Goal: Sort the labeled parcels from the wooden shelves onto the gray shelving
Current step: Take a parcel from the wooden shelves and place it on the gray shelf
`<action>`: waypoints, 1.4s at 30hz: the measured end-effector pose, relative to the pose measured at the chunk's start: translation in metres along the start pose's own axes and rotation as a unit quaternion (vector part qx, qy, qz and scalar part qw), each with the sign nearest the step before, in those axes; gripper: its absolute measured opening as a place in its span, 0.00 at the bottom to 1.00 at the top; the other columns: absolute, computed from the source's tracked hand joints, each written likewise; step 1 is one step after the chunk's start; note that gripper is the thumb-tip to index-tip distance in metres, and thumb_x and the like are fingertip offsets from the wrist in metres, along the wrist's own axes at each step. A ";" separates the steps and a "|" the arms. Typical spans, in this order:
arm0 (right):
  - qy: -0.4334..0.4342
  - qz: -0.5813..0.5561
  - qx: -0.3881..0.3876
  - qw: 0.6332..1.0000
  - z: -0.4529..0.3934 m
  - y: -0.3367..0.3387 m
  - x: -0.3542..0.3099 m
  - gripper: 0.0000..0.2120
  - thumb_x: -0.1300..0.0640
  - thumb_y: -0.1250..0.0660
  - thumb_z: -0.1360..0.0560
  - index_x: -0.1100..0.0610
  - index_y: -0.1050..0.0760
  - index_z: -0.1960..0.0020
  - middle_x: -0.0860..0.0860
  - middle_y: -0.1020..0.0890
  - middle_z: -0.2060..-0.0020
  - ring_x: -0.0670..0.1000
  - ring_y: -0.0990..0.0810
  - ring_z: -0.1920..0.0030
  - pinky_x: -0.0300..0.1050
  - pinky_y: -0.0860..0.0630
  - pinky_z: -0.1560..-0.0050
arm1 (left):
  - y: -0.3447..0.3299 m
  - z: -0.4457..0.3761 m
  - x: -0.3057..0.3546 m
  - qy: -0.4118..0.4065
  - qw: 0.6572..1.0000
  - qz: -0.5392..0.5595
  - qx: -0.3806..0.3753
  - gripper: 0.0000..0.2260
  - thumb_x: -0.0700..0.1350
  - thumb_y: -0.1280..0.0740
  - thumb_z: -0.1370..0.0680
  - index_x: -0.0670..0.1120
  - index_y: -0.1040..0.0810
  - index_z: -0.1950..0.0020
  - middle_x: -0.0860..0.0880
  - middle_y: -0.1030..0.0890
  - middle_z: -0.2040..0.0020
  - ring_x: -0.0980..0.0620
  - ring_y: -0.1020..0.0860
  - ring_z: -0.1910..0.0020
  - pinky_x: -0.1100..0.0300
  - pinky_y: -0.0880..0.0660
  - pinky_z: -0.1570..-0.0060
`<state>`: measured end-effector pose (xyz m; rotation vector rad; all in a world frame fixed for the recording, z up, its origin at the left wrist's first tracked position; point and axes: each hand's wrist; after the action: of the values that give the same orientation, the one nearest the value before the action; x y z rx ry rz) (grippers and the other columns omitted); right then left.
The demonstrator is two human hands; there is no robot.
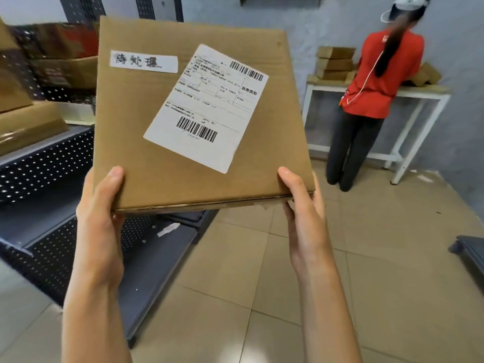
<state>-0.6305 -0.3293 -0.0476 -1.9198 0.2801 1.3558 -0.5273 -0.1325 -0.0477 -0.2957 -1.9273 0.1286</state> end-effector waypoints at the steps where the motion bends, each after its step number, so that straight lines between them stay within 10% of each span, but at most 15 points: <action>1: -0.003 -0.002 -0.005 1.000 -0.017 0.003 0.003 0.21 0.56 0.30 0.26 0.51 0.27 0.34 0.42 0.17 0.45 0.39 0.20 0.44 0.29 0.25 0.49 | -0.009 -0.010 -0.009 -0.002 1.000 0.002 0.004 0.09 0.51 0.39 0.22 0.56 0.25 0.43 0.63 0.20 0.54 0.63 0.24 0.52 0.60 0.30 0.46; 21: -0.009 0.055 -0.004 0.998 -0.419 -0.005 0.078 0.27 0.50 0.27 0.29 0.50 0.28 0.32 0.42 0.19 0.42 0.42 0.22 0.40 0.45 0.30 0.34 | -0.206 -0.332 -0.205 -0.030 0.996 0.070 -0.035 0.24 0.53 0.34 0.29 0.51 0.27 0.33 0.57 0.21 0.40 0.56 0.25 0.37 0.54 0.32 0.34; 33: -0.039 0.054 -0.016 0.998 -0.620 -0.004 0.143 0.30 0.47 0.30 0.35 0.48 0.28 0.33 0.40 0.18 0.46 0.38 0.21 0.45 0.30 0.25 0.46 | -0.284 -0.477 -0.310 -0.020 0.999 0.016 -0.039 0.31 0.55 0.32 0.28 0.47 0.33 0.27 0.54 0.23 0.35 0.52 0.26 0.35 0.49 0.34 0.32; 42: -0.070 0.031 -0.073 0.994 -0.827 -0.003 0.162 0.27 0.49 0.25 0.32 0.52 0.26 0.35 0.47 0.18 0.43 0.46 0.21 0.40 0.46 0.28 0.34 | -0.388 -0.609 -0.371 -0.027 0.999 -0.034 0.027 0.35 0.63 0.28 0.33 0.54 0.30 0.29 0.53 0.25 0.33 0.51 0.28 0.32 0.42 0.35 0.32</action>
<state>0.0286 -0.8545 -0.0633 -1.9367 0.1786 1.5818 0.1097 -0.6362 -0.0690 -0.1907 -1.9807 0.1448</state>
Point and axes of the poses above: each hand's wrist, its own z-axis away from the middle knuckle, its own y-axis out of the back of the hand, x = y × z
